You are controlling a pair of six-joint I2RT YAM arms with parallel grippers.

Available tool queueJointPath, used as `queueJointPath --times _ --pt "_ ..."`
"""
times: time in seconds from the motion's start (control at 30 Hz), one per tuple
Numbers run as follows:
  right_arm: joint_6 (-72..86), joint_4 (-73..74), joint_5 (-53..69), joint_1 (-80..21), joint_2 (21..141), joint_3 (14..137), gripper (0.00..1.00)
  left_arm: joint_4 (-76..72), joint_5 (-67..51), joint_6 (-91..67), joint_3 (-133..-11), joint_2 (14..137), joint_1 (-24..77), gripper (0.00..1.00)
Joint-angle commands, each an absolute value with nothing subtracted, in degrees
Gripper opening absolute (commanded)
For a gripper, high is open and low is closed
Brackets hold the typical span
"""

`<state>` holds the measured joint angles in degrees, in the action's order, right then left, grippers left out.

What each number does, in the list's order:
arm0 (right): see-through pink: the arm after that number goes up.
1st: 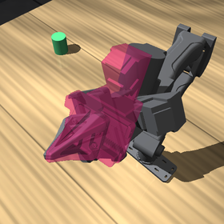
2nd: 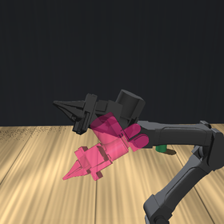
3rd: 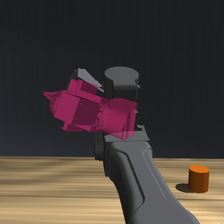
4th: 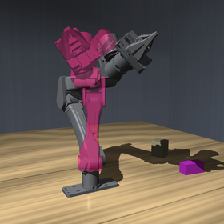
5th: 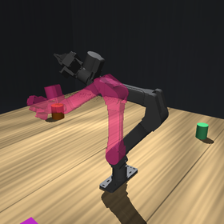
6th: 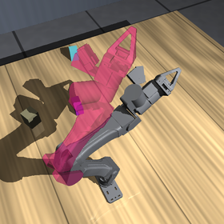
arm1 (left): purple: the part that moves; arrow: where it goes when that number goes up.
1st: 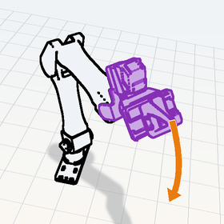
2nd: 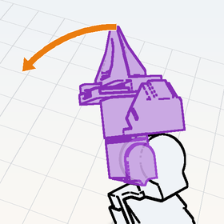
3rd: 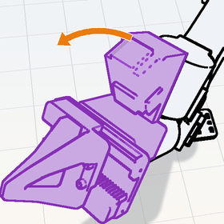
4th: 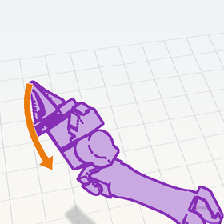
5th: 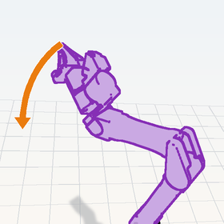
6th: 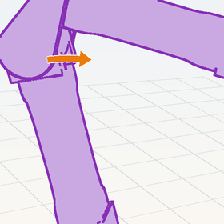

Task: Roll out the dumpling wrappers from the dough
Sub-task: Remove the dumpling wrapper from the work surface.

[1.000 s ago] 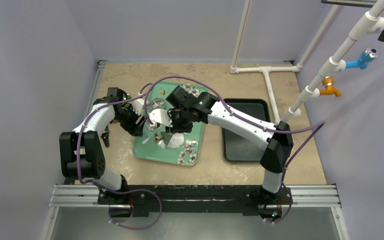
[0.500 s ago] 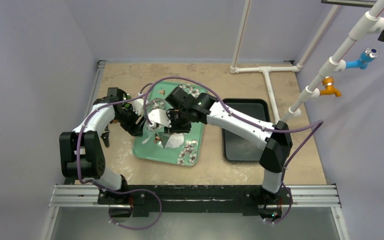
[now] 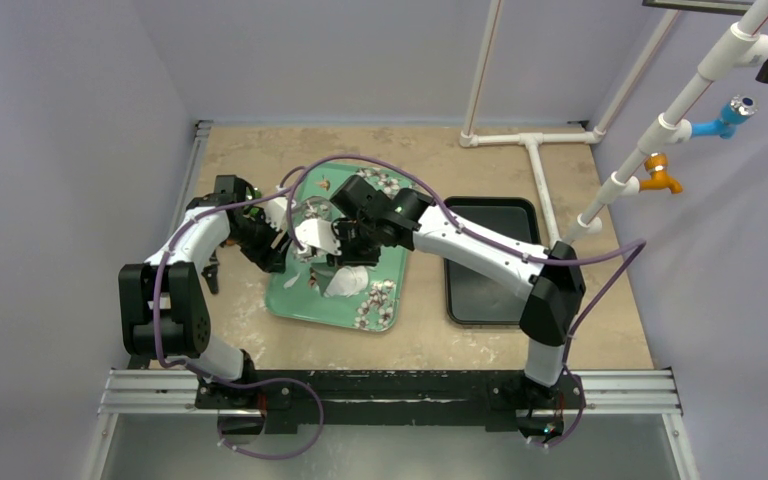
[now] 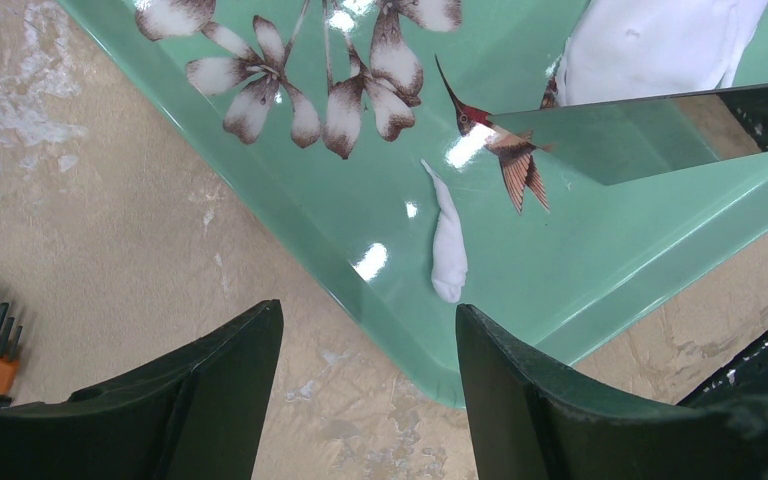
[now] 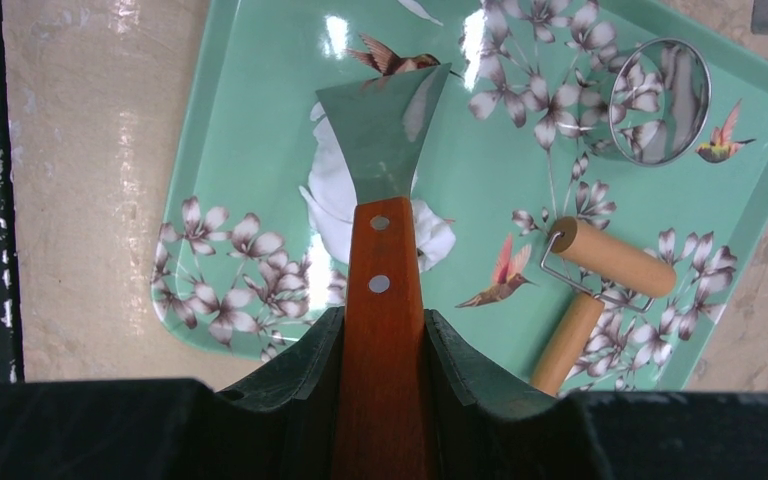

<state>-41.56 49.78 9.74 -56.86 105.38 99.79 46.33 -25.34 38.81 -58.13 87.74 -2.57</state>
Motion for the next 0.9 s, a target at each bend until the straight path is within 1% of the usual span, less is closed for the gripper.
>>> queueJointPath --times 0.0,0.3,0.57,0.87 --pt "-41.55 51.03 8.89 -56.7 101.14 97.96 0.0 46.33 -27.31 40.36 -57.66 87.02 -3.04 0.64" --pt "-39.92 51.35 8.27 -56.7 98.85 94.7 0.0 46.39 -27.4 40.34 -57.72 86.99 -3.05 0.64" --pt "-39.65 48.67 6.27 -56.71 100.09 94.92 0.0 46.46 -27.27 40.34 -57.58 86.85 -2.99 0.64" --pt "-39.85 48.25 7.66 -56.73 100.68 95.42 0.0 46.43 -27.42 40.43 -57.66 87.26 -3.07 0.64"
